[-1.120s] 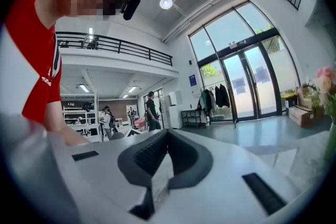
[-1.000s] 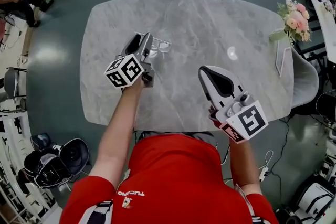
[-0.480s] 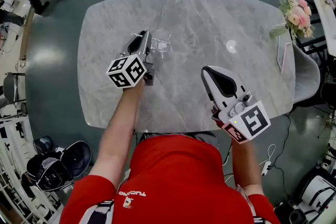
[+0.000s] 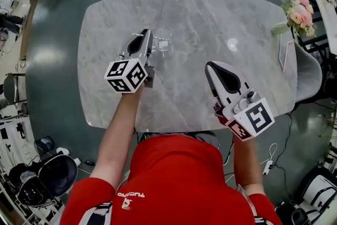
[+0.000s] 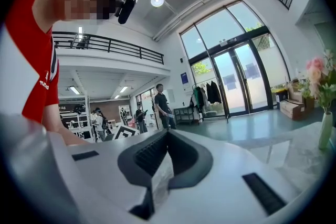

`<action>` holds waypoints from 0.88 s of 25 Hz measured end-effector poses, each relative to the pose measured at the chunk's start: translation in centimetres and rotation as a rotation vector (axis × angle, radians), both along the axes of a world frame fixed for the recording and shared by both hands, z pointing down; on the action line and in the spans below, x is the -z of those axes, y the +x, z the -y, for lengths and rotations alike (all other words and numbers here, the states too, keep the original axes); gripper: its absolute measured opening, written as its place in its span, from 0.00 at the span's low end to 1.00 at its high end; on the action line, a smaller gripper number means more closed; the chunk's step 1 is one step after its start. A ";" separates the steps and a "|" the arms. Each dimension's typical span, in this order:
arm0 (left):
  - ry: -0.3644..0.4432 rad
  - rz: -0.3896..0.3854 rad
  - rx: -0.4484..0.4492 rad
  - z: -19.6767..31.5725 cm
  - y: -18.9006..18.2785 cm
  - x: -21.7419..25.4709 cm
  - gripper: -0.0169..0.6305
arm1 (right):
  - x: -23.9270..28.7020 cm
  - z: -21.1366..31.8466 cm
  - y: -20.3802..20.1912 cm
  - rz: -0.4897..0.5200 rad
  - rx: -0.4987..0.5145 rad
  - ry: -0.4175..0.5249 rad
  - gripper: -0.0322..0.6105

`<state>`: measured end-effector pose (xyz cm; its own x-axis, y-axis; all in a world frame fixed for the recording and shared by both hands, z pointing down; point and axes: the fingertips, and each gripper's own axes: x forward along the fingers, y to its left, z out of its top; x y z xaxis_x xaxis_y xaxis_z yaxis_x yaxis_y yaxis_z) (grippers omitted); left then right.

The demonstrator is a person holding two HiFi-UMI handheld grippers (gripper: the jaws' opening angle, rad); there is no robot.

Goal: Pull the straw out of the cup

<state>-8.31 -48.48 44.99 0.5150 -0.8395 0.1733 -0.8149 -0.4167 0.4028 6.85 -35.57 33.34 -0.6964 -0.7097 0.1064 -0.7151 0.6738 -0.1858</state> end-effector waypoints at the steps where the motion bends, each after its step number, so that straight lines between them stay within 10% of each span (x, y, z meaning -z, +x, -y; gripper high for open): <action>1: 0.010 0.001 -0.002 -0.2 0.0 0.6 0.07 | 0.1 0.0 0.1 0.006 -0.002 0.001 0.05; 22: 0.292 -0.018 -0.039 -12.1 -0.7 16.7 0.07 | 3.6 -2.3 -0.1 0.182 -0.004 0.060 0.05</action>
<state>-8.97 -36.40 28.29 0.5488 -0.8320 -0.0819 -0.7898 -0.5481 0.2754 6.78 -33.24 29.72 -0.6974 -0.7139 -0.0640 -0.6761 0.6849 -0.2717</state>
